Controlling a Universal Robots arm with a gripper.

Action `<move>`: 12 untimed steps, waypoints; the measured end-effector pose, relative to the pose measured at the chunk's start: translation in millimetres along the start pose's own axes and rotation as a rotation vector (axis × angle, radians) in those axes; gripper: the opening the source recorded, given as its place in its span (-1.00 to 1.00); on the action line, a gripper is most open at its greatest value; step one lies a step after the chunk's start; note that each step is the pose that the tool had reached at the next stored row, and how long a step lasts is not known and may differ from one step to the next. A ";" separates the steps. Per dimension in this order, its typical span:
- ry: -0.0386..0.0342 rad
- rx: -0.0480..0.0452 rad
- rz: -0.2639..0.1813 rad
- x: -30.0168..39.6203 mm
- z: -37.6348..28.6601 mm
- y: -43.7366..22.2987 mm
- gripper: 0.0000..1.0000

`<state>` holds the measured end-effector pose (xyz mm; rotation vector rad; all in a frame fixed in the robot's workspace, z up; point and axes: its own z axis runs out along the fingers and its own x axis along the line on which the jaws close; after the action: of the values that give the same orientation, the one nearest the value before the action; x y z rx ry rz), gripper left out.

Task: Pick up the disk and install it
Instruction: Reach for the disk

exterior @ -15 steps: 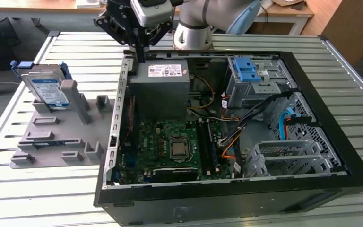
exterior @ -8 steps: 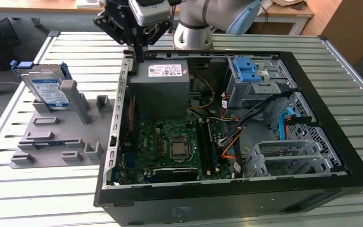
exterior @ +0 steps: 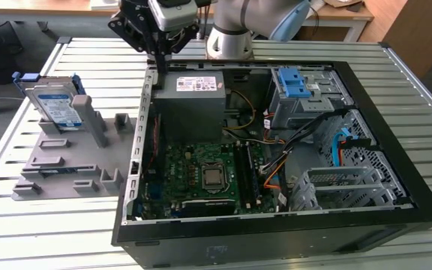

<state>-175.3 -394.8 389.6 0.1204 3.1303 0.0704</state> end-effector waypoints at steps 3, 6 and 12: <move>0.0114 0.0007 0.002 2.7 0.3 1.1 -0.79; 0.0136 0.0011 0.002 5.6 0.3 2.6 -0.79; 0.0136 0.0010 0.002 10.9 0.3 2.5 -0.79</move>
<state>-186.0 -391.5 389.4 0.1237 3.1438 0.0699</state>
